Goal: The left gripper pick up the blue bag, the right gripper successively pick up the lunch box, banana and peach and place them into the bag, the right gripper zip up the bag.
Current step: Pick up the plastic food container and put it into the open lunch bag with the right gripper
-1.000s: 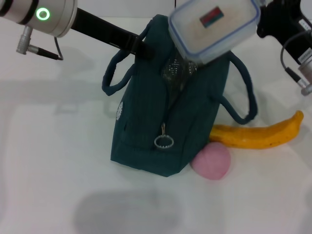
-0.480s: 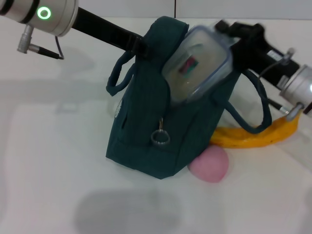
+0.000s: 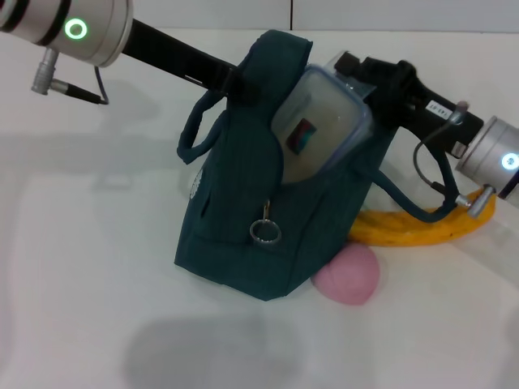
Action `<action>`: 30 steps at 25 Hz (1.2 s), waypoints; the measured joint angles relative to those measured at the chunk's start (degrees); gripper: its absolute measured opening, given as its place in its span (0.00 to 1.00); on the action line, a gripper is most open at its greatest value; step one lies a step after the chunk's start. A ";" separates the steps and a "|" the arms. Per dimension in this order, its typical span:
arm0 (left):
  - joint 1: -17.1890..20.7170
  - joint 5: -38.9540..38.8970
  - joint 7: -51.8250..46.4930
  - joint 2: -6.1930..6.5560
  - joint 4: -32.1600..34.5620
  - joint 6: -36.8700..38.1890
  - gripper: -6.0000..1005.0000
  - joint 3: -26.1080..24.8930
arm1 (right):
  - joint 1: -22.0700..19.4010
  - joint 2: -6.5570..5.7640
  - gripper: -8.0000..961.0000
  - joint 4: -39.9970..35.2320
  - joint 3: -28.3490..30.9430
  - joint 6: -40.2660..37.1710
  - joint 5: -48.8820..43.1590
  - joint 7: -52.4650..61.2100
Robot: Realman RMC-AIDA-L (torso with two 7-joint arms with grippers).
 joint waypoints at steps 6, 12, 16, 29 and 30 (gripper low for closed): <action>0.04 0.00 0.80 -0.29 0.00 -0.03 0.04 0.21 | 1.46 -0.04 0.11 -0.16 -0.27 1.32 -3.43 -7.32; 0.23 0.00 1.04 -0.05 0.00 -0.07 0.04 -0.07 | 1.80 -0.15 0.11 -2.48 -1.08 0.70 -7.06 -8.98; 0.32 0.06 1.04 -0.09 0.00 -0.09 0.04 -0.09 | 2.43 -0.34 0.12 -3.69 -1.44 -0.23 -9.57 -9.12; 0.83 1.41 1.04 -0.31 0.00 -0.77 0.04 -0.09 | 0.90 -0.62 0.16 -12.15 -2.61 -11.96 -10.33 -11.46; 0.94 1.45 1.04 -0.31 0.00 -0.80 0.04 -0.10 | 0.09 -0.63 0.16 -13.37 -2.37 -13.62 -9.51 -11.48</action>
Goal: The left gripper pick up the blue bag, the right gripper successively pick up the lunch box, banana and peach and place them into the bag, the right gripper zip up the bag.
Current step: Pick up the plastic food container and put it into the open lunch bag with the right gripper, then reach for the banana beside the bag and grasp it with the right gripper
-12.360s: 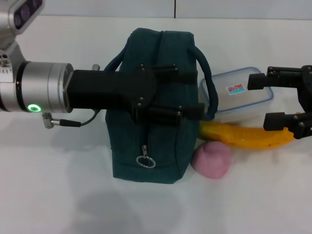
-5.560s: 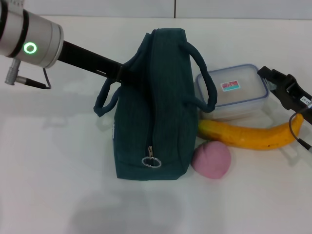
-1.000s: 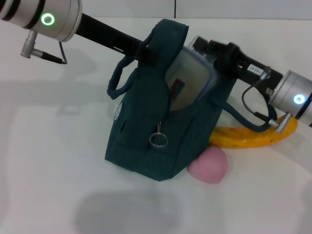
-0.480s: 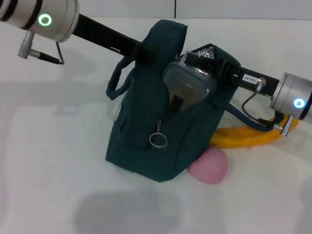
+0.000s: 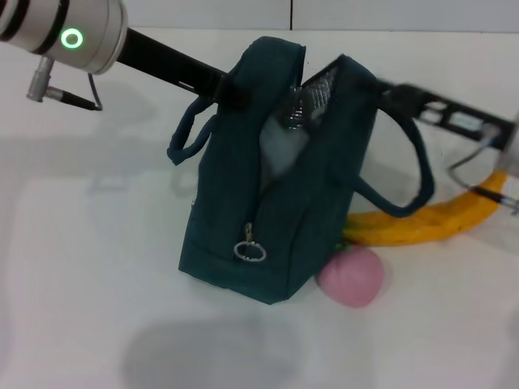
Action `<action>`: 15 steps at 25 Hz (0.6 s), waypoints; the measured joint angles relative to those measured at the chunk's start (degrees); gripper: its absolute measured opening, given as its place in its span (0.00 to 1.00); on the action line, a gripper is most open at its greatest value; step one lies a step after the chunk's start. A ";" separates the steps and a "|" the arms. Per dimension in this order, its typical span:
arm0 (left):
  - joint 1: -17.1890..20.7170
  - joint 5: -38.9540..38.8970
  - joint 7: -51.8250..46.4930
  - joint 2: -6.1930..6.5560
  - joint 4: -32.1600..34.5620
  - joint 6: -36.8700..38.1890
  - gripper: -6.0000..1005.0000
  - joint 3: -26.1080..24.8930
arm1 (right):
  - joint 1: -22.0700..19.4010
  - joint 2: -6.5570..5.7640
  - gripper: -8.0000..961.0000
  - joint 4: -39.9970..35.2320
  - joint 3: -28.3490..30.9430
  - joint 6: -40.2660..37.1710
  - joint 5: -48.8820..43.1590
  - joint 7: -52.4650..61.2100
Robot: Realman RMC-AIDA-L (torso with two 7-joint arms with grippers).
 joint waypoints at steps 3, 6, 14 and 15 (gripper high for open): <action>0.28 0.04 0.00 0.02 0.00 -0.46 0.04 0.01 | -2.30 0.01 0.28 -3.25 0.00 -4.48 4.15 -0.06; 0.71 0.06 0.06 0.14 0.00 -1.06 0.04 0.00 | -4.26 -0.08 0.39 -5.99 -0.26 -8.58 7.09 -0.70; 1.66 0.06 0.79 0.21 0.00 -1.42 0.04 0.01 | -8.22 -2.65 0.65 -21.86 -7.90 -21.17 7.57 3.36; 1.81 0.05 0.83 0.21 0.00 -1.43 0.04 0.02 | -8.82 -3.10 0.68 -24.87 -9.89 -21.82 7.61 6.15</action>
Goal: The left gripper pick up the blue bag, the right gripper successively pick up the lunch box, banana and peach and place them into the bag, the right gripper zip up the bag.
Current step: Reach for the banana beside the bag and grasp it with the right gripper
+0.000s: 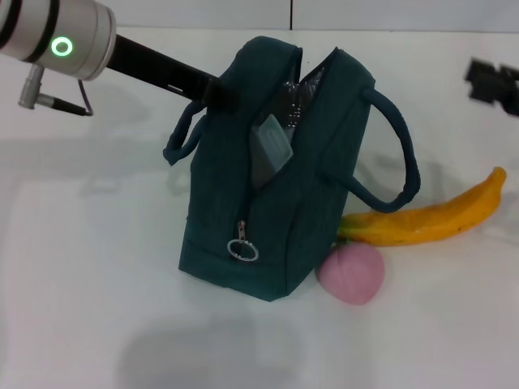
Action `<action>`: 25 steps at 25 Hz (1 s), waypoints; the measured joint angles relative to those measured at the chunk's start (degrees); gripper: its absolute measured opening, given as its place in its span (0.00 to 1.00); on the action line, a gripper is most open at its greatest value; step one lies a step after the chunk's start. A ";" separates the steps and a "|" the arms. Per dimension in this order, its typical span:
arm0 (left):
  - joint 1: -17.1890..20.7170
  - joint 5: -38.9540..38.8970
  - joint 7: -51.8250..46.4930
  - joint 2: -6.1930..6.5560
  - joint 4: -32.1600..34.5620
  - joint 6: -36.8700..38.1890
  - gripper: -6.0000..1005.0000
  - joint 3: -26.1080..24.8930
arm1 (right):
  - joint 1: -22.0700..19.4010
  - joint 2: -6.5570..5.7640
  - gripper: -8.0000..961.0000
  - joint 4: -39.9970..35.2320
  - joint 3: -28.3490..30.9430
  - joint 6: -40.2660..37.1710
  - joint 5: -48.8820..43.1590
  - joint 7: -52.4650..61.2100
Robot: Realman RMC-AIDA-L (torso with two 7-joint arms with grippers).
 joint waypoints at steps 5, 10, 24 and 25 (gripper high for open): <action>0.38 -0.01 0.31 -0.17 -0.06 -0.12 0.04 0.00 | -5.92 0.78 0.71 -21.60 -7.62 -0.43 -0.73 10.41; 0.38 -0.03 0.32 -0.52 -0.36 -0.80 0.04 0.00 | -13.11 3.26 0.71 -52.20 -19.67 1.07 -4.83 18.11; -0.41 -0.11 0.16 -0.71 -2.16 -2.08 0.04 -0.10 | -6.10 2.82 0.71 -70.06 -37.09 1.92 -21.55 26.82; -0.40 -0.13 0.11 -0.70 -2.18 -2.12 0.04 -0.10 | -4.44 2.67 0.71 -68.08 -37.48 1.75 -21.63 26.70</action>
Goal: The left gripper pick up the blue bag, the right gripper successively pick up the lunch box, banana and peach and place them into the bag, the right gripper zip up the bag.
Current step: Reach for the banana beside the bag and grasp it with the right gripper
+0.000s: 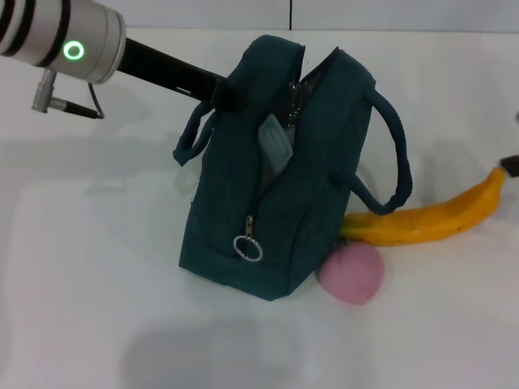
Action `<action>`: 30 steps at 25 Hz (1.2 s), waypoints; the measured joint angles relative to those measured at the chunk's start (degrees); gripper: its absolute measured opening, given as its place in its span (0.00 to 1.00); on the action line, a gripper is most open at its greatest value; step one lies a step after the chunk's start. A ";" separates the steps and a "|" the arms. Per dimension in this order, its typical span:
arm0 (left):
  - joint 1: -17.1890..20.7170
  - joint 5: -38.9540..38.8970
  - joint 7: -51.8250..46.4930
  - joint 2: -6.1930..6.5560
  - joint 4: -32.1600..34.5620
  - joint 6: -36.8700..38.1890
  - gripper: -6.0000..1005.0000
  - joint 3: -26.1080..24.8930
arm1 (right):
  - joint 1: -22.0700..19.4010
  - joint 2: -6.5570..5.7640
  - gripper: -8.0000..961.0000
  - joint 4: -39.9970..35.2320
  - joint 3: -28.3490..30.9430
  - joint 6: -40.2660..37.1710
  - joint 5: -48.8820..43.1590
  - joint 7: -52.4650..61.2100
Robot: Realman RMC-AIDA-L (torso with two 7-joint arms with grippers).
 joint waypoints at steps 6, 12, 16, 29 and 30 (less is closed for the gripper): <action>-0.27 -0.18 -0.14 0.01 0.06 -0.12 0.04 -0.12 | 7.82 -0.99 0.71 12.06 -4.80 -0.58 -2.29 -1.20; -0.19 -0.15 -0.17 -0.14 -0.12 -0.42 0.04 -1.57 | 10.39 0.20 0.71 19.53 -9.33 3.02 -8.94 -4.60; 0.06 -0.12 -0.24 -0.17 -0.34 -0.67 0.04 -2.80 | 10.72 0.17 0.71 22.83 -11.33 5.63 -9.32 -6.60; 0.08 0.07 -0.24 -0.08 -0.82 -0.94 0.04 -2.89 | 11.08 0.38 0.71 30.82 -20.70 16.47 -9.24 -9.83; 0.09 0.07 -0.24 -0.08 -0.82 -1.03 0.04 -2.89 | 11.16 0.38 0.71 31.23 -21.23 16.94 -9.25 -9.84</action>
